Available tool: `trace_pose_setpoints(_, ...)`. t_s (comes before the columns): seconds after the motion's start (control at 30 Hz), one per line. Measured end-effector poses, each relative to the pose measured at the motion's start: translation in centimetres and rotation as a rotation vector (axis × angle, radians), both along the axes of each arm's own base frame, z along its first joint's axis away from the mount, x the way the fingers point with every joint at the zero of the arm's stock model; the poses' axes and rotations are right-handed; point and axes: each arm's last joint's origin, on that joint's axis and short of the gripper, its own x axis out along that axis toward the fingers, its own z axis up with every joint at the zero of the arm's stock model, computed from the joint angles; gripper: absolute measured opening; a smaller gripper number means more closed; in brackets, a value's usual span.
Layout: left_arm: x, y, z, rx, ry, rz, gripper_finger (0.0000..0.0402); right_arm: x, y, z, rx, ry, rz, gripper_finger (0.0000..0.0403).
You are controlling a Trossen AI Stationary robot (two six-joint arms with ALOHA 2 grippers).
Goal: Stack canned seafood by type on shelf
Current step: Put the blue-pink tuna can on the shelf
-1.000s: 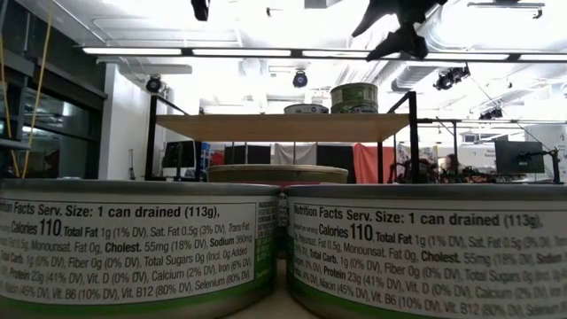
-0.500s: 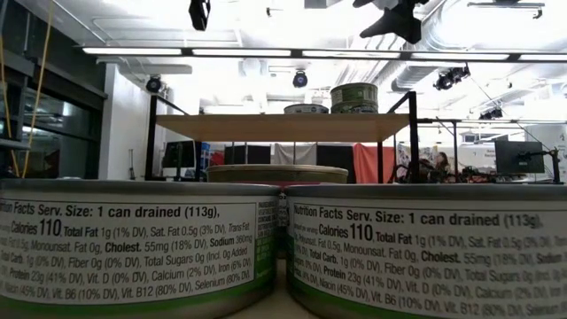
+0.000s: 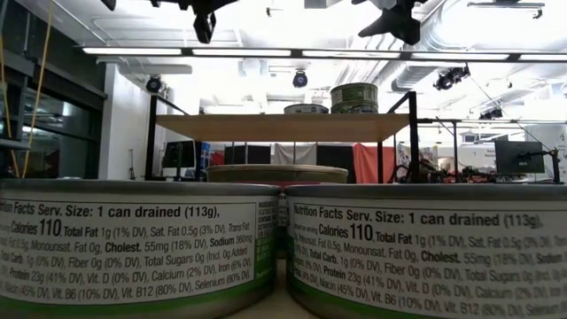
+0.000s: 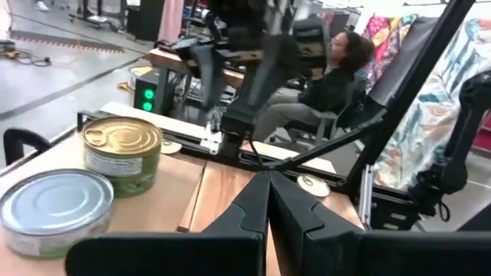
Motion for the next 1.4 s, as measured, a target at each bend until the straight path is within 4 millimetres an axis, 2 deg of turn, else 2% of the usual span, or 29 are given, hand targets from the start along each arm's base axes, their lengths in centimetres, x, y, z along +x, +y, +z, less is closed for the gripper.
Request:
trace_pose_setpoints(0.1, 0.0, -0.5, -0.2, -0.038, 0.020, -0.041, 0.0000, 0.4, 0.4, -0.1, -0.016, -0.008, 0.069, 0.0244)
trace_pose_setpoints(0.2, 0.1, -2.7, -1.0, -0.028, 0.093, -0.127, 0.0000, 1.1, 1.4, -0.5, 0.031, -0.001, 0.174, 0.0214)
trace_pose_setpoints(0.33, -0.1, -5.3, -2.9, 0.023, 0.264, -0.158, 0.0000, 2.1, 4.8, -2.4, 0.103, 0.120, 0.361, 0.0122)
trace_pose_setpoints(0.43, 0.0, -6.2, -3.8, -0.008, 0.334, -0.127, 0.0000, 2.3, 8.4, -5.2, 0.166, 0.300, 0.456, 0.0031)
trace_pose_setpoints(0.5, 0.4, -6.6, -4.3, -0.041, 0.350, -0.087, 0.0000, 1.7, 11.0, -7.7, 0.231, 0.428, 0.512, 0.0013)
trace_pose_setpoints(0.6, 1.4, -6.9, -4.7, -0.072, 0.311, -0.019, 0.0000, -0.1, 14.8, -11.1, 0.315, 0.557, 0.595, 0.0020)
trace_pose_setpoints(0.73, 3.3, -7.6, -5.4, -0.127, 0.226, -0.021, 0.0000, -3.1, 17.9, -14.2, 0.371, 0.669, 0.619, 0.0003)
trace_pose_setpoints(0.87, 5.1, -9.2, -6.3, -0.158, 0.153, -0.079, 0.0000, -5.8, 18.8, -15.6, 0.360, 0.779, 0.556, 0.0004)
trace_pose_setpoints(0.97, 6.5, -10.5, -7.3, -0.143, 0.211, -0.105, 0.0000, -7.2, 19.0, -16.3, 0.355, 0.879, 0.472, 0.0001)
trace_pose_setpoints(1.13, 9.1, -12.3, -7.6, -0.015, 0.241, -0.154, 0.0000, -8.6, 19.8, -15.6, 0.376, 0.993, 0.356, 0.0000)
trace_pose_setpoints(1.23, 10.5, -12.7, -7.8, 0.084, 0.237, -0.175, 0.0000, -9.4, 20.1, -15.5, 0.392, 1.063, 0.250, 0.0000)
trace_pose_setpoints(1.4, 11.3, -12.8, -8.8, 0.156, 0.267, -0.187, 0.0000, -10.4, 19.9, -15.8, 0.407, 1.175, 0.031, 0.0000)
